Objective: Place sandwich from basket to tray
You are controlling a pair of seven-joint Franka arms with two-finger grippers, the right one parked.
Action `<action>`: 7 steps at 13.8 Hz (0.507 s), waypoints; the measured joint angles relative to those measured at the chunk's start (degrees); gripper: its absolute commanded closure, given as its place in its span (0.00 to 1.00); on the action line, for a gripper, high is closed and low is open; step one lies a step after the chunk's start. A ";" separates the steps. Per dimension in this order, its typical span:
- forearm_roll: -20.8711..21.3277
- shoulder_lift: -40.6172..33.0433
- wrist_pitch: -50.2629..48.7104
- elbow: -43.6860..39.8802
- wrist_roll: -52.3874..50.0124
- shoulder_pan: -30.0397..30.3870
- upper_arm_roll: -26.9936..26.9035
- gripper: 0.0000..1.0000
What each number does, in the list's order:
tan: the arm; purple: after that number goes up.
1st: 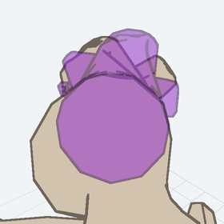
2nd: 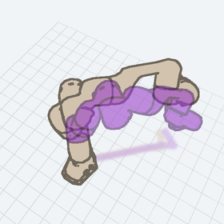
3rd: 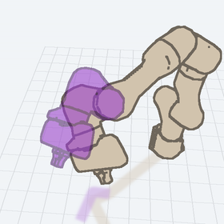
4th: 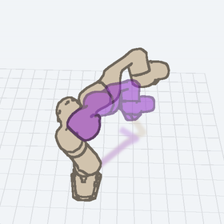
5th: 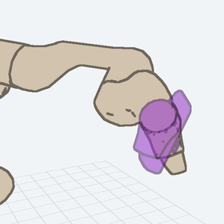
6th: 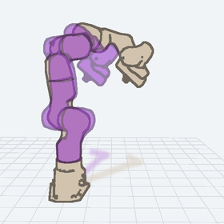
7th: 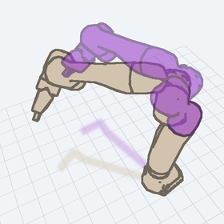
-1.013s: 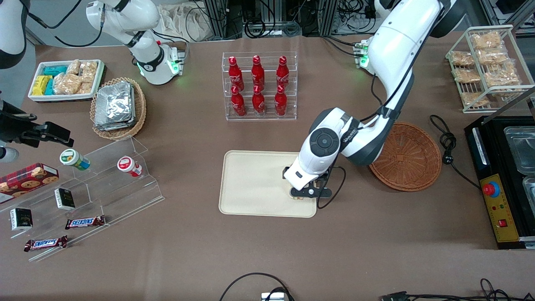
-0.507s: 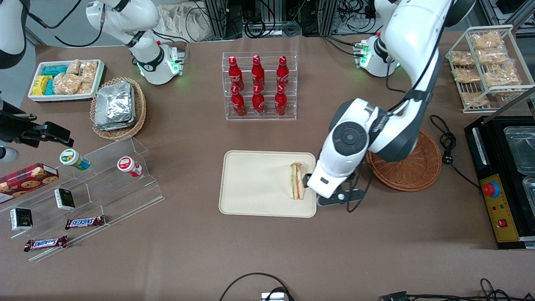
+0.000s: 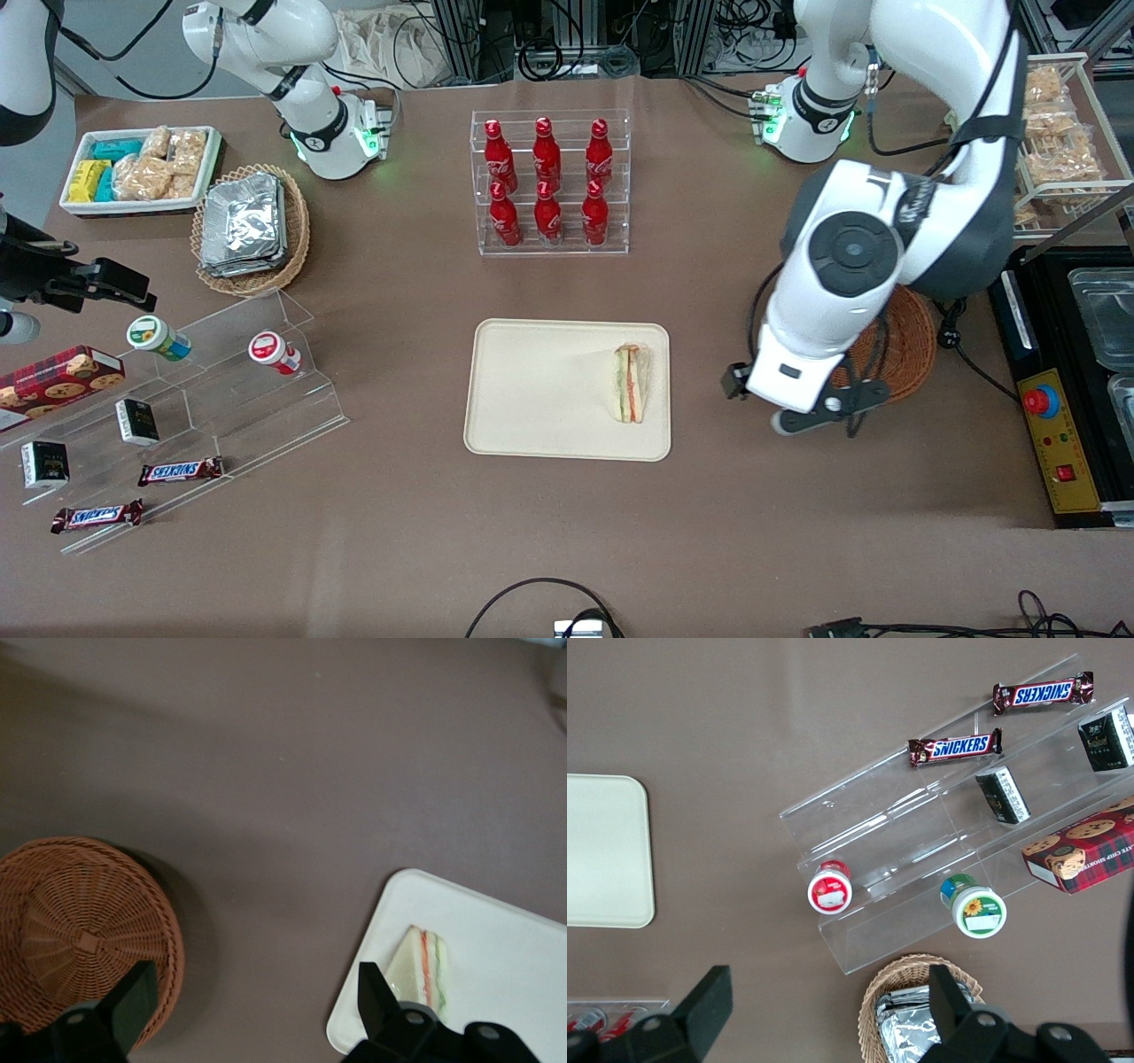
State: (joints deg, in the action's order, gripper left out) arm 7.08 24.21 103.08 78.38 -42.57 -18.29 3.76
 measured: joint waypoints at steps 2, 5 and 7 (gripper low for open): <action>-1.48 -1.30 -0.67 0.00 1.63 2.46 -0.10 0.00; -1.77 -2.53 -2.36 0.02 2.57 3.63 -0.13 0.00; -1.98 -3.46 -3.33 0.03 5.08 4.71 -0.18 0.00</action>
State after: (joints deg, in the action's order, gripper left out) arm 5.10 20.75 99.74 78.41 -37.49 -13.58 3.58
